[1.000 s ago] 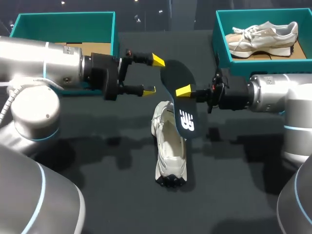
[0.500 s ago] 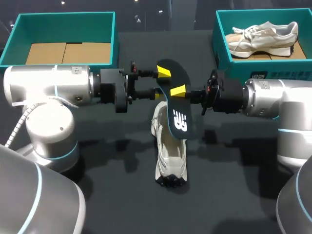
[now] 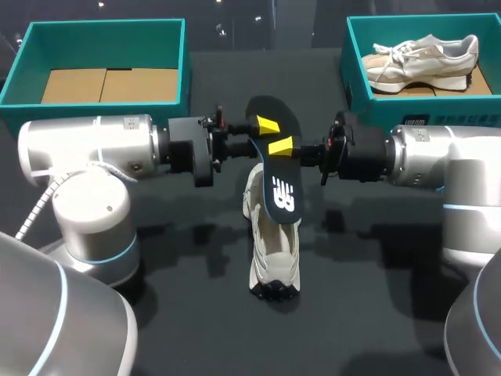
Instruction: Take the shoe out of the shoebox, open the shoe tongue, remove and reinsert the insole, then place the shoe into the shoebox
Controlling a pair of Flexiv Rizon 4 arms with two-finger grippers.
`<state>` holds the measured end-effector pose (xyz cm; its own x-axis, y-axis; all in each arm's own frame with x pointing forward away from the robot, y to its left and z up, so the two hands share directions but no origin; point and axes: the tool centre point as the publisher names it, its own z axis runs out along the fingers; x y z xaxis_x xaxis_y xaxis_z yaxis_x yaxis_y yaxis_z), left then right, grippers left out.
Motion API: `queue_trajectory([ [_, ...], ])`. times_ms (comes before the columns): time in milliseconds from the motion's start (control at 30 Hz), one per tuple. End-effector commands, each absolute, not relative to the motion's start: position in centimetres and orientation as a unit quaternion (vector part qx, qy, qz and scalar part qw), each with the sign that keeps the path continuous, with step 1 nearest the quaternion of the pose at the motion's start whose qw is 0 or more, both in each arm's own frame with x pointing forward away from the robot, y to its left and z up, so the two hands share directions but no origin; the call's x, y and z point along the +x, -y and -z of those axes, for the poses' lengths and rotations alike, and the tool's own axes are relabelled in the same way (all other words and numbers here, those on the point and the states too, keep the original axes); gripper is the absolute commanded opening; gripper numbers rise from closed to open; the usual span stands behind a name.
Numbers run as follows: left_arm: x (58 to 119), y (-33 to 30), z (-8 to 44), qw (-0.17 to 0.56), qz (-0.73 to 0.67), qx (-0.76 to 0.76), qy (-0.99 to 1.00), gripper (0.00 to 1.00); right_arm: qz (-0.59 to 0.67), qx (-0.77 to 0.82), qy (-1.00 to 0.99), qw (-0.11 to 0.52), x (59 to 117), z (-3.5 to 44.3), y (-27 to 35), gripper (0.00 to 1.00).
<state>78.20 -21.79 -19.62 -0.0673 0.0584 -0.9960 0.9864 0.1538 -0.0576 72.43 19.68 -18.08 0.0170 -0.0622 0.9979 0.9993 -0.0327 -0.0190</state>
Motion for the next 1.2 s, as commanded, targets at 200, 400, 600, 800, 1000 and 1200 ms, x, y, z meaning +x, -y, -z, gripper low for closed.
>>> queue_trajectory([
  [200,78.0,22.3,19.6,0.509,0.457,0.461,-0.565,0.25,0.518,-0.499,0.469,0.512,72.4,18.4,-20.0,0.0],
  [400,78.0,22.5,19.6,0.51,0.455,0.464,-0.564,0.04,0.517,-0.5,0.467,0.514,72.4,18.6,-20.0,0.0],
  [600,77.9,22.6,19.7,0.511,0.452,0.469,-0.561,0.0,0.511,-0.5,0.466,0.521,72.5,18.9,-19.8,0.0],
  [800,77.3,21.2,19.3,0.51,0.445,0.471,-0.565,0.0,0.521,-0.486,0.491,0.501,72.3,19.0,-17.4,1.0],
  [1000,76.5,19.3,19.0,0.501,0.445,0.466,-0.578,0.0,0.523,-0.438,0.565,0.465,72.0,19.3,-14.4,1.0],
  [1200,75.5,18.1,18.4,0.464,0.443,0.487,-0.593,0.0,0.494,-0.41,0.6,0.477,72.0,19.8,-13.5,1.0],
])
